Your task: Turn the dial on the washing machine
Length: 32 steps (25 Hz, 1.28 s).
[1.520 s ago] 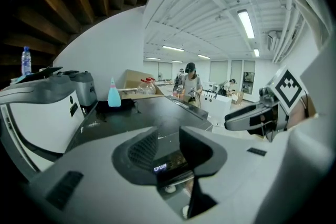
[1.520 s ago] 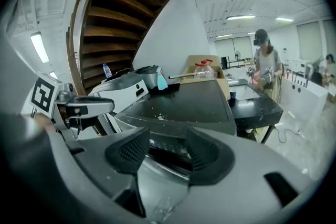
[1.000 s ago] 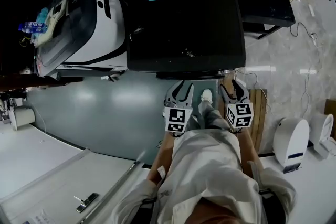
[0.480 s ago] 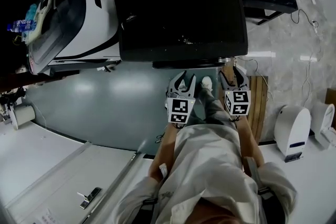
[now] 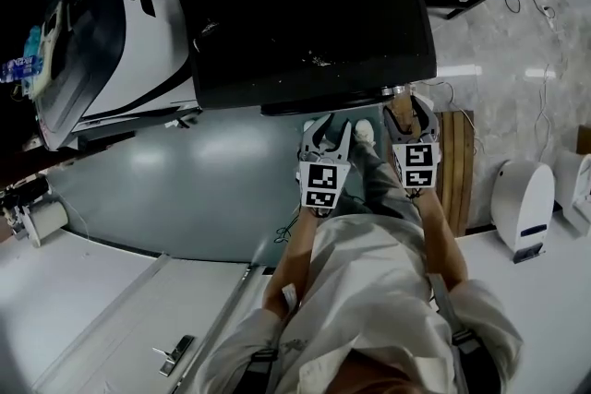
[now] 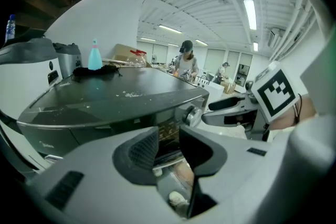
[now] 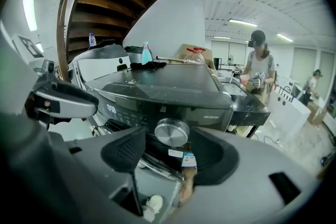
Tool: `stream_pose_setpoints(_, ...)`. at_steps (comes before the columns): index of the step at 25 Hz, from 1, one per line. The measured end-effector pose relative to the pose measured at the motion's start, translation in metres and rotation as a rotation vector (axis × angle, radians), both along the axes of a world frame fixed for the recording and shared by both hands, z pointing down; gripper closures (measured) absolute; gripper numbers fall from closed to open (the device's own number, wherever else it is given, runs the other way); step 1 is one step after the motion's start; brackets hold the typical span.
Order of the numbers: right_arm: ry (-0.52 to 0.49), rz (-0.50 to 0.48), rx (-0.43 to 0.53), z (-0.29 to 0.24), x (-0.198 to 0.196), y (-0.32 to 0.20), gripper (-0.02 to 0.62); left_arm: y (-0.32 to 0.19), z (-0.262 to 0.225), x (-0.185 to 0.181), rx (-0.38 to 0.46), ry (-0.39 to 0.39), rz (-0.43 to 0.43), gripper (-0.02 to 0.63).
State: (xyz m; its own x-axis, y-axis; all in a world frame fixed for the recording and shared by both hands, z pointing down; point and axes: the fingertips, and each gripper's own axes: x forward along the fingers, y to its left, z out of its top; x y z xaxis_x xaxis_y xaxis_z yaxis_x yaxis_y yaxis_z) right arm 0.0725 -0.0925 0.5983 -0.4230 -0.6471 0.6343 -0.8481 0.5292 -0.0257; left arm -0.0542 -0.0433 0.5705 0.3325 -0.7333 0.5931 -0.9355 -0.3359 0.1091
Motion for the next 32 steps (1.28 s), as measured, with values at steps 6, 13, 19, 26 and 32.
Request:
stream_pose_setpoints(6,0.046,-0.014,0.02,0.011,-0.005,-0.008,0.311,-0.005,0.017,0.005,-0.008,0.007,0.023,0.479)
stream_pose_setpoints(13,0.112,-0.013,0.036,0.024,-0.007,-0.012,0.302,-0.012,0.026,0.011,-0.004,0.01,0.034,0.479)
stream_pose_setpoints(19,0.132,0.007,0.044,0.03,-0.009,-0.016,0.301,-0.016,0.03,0.013,-0.001,0.008,0.038,0.479)
stream_pose_setpoints(26,0.133,0.045,0.037,0.035,-0.01,-0.021,0.319,-0.013,0.035,0.011,-0.008,0.01,0.031,0.479)
stream_pose_setpoints(32,0.084,0.068,0.024,0.036,-0.01,-0.021,0.327,-0.012,0.036,0.011,-0.01,0.012,0.03,0.479)
